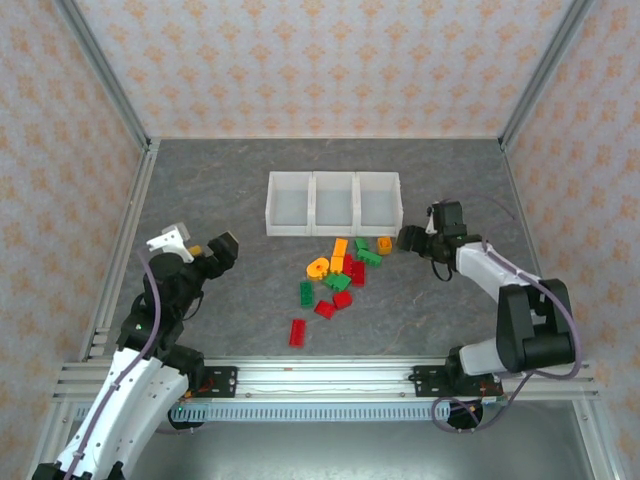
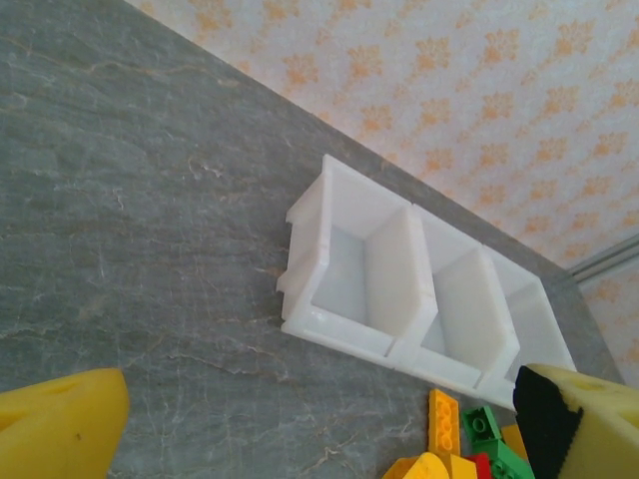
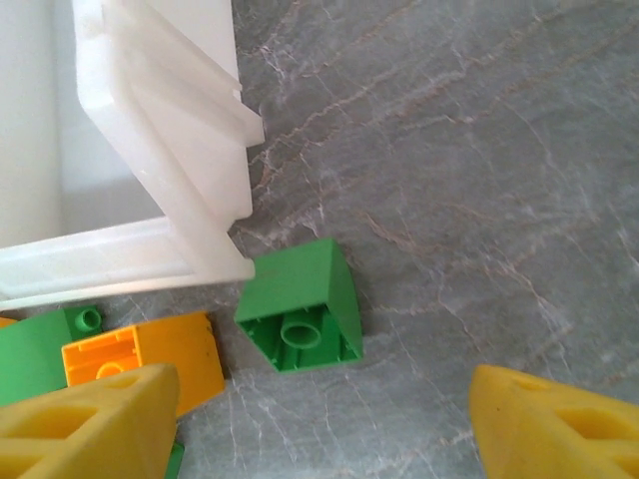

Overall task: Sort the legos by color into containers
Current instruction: Pick up the lego from the middle-right of the table.

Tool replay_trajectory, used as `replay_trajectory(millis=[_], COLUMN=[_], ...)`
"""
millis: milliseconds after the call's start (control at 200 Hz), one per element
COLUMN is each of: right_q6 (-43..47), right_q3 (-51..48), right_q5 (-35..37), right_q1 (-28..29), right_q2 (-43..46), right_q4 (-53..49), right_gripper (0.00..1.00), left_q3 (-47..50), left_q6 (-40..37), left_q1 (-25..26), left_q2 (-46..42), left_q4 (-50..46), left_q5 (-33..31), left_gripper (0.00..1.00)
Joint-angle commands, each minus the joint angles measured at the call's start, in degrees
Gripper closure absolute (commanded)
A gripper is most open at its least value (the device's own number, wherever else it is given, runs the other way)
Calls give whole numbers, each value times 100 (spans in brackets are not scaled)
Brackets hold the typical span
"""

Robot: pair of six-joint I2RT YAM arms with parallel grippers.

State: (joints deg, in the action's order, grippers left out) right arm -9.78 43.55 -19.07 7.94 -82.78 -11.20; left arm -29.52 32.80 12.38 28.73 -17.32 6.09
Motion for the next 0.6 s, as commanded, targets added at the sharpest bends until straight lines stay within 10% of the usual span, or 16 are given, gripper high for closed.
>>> replay_trajectory(millis=[0,596], right_q6=[239,249], right_q3=[310,766], right_q5=[176,410], right_q1=[130,217], right_q2=[-265,-1096], right_q4=[-208,-318], right_gripper=[26,39], left_q3=[-371,-89], left_q6=[-451,-577], left_q1=[32,44], left_q2=[134,345], left_q4=[-233,88], left_q5=[178,402], left_gripper=[1,1])
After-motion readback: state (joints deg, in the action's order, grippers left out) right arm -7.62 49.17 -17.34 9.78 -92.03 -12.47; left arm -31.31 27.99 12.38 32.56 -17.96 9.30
